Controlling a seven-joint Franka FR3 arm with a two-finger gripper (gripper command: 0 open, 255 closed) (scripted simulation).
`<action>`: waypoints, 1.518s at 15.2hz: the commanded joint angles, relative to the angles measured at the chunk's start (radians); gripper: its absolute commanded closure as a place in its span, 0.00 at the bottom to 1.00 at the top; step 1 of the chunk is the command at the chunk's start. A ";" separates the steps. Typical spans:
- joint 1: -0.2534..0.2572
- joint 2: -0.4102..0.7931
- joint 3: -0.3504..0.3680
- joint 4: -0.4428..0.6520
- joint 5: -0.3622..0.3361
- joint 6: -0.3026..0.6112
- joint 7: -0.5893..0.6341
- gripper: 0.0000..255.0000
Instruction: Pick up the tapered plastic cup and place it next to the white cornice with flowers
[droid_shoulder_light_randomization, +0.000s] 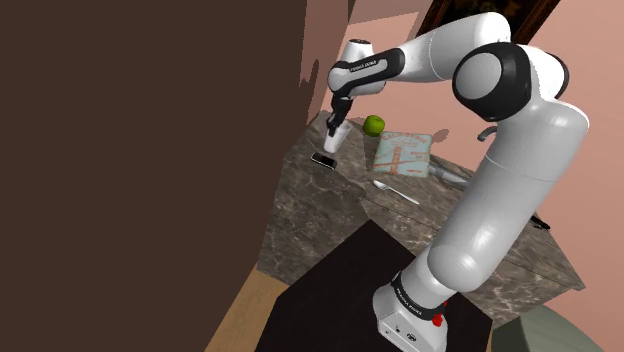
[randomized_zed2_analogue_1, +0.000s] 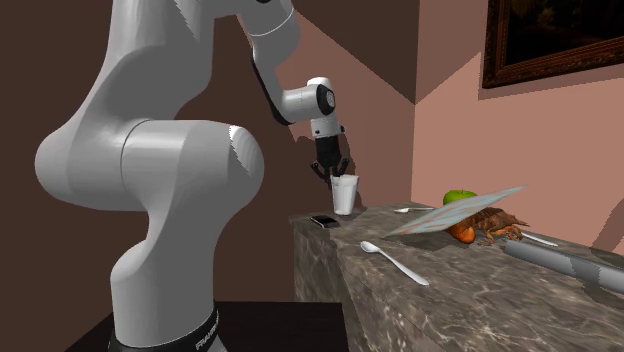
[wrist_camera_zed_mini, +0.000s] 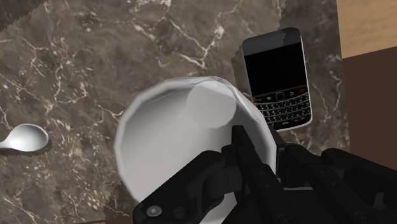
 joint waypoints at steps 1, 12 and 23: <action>0.002 -0.011 0.000 0.016 -0.002 -0.027 0.000 1.00; 0.007 -0.063 -0.001 0.104 -0.013 -0.164 -0.006 1.00; 0.009 -0.089 -0.001 0.220 -0.015 -0.305 -0.017 1.00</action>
